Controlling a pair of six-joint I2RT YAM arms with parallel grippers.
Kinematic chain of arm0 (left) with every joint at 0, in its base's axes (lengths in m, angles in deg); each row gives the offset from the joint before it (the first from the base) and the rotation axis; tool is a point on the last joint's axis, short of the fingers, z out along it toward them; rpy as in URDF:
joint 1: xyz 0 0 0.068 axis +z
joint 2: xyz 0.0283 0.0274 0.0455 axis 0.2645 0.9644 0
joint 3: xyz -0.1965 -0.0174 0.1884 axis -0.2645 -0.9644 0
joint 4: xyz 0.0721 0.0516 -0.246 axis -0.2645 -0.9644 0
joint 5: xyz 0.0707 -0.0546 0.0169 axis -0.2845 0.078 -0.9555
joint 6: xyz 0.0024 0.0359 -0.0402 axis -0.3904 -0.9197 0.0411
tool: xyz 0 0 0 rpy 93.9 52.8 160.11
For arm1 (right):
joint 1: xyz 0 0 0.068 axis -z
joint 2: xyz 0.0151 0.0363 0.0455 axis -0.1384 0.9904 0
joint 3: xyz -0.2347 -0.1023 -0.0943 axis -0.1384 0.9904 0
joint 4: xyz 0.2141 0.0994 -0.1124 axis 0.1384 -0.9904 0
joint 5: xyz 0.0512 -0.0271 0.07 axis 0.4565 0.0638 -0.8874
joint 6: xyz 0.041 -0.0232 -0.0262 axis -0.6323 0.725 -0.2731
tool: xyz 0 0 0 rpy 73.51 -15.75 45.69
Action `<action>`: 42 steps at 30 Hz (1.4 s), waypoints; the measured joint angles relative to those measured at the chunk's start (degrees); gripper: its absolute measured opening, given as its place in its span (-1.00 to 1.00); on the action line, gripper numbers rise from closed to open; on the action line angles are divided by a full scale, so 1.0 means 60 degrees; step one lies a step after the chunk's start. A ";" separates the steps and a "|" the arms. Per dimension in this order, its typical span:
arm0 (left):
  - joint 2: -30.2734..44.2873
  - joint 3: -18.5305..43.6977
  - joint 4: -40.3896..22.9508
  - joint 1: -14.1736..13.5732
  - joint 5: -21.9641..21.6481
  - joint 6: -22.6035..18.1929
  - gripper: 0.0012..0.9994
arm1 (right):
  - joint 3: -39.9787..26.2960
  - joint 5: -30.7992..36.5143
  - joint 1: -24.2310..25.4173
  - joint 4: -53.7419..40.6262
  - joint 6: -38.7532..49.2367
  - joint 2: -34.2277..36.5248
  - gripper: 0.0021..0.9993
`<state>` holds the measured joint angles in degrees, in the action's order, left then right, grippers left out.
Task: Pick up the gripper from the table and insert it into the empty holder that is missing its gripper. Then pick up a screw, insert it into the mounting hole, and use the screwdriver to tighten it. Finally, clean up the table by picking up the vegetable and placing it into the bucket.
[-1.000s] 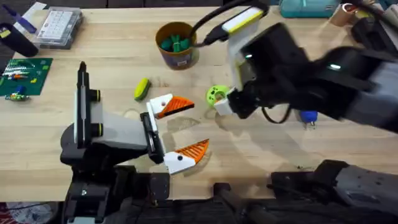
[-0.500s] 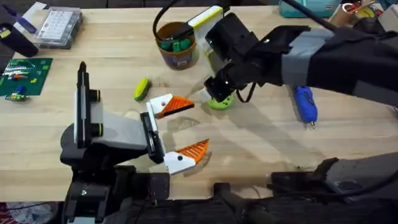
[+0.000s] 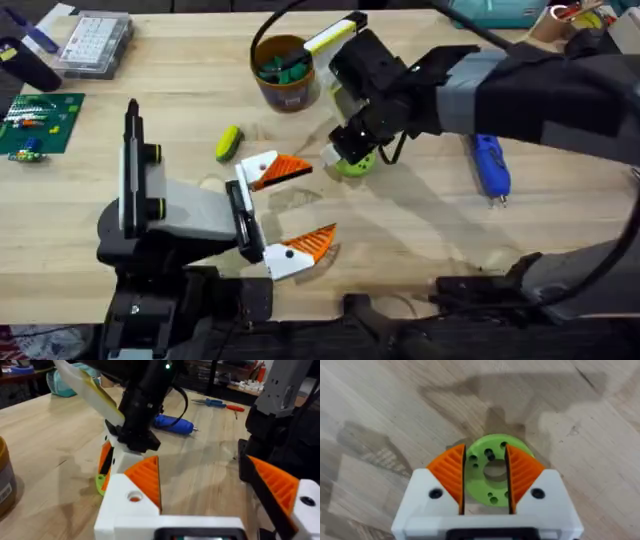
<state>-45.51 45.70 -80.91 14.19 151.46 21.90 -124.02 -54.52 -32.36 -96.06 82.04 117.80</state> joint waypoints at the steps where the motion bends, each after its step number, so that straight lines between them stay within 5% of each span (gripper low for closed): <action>1: 0.0000 0.0000 0.0001 0.0000 0.0000 0.0000 0.98 | 0.0000 -0.0003 0.0000 0.0004 -0.0002 0.0045 -0.18; 15: 0.0000 0.0000 -0.0002 0.0000 0.0000 0.0000 0.98 | 0.0000 -0.0003 0.0000 0.0047 -0.0001 0.0106 -0.18; 17: 0.0000 0.0000 -0.0002 0.0000 0.0000 0.0000 0.98 | 0.0000 -0.0003 0.0000 0.0045 0.0049 0.0106 -0.32; 20: 0.0000 0.0000 -0.0002 0.0000 0.0000 0.0000 0.98 | 0.0000 0.0005 0.0000 0.0050 0.0049 0.0134 -0.87; 22: 0.0000 0.0000 0.0001 0.0000 0.0000 0.0000 0.98 | 0.0000 0.0022 0.0002 0.0062 0.0064 0.0148 -0.99; 42: 0.0000 0.0000 -0.0003 0.0000 0.0000 0.0000 0.98 | -0.0635 0.0029 0.0004 -0.1144 0.0064 0.0004 -1.00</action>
<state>-45.51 45.70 -80.93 14.19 151.46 21.90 -127.83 -54.35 -32.34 -102.92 82.42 117.82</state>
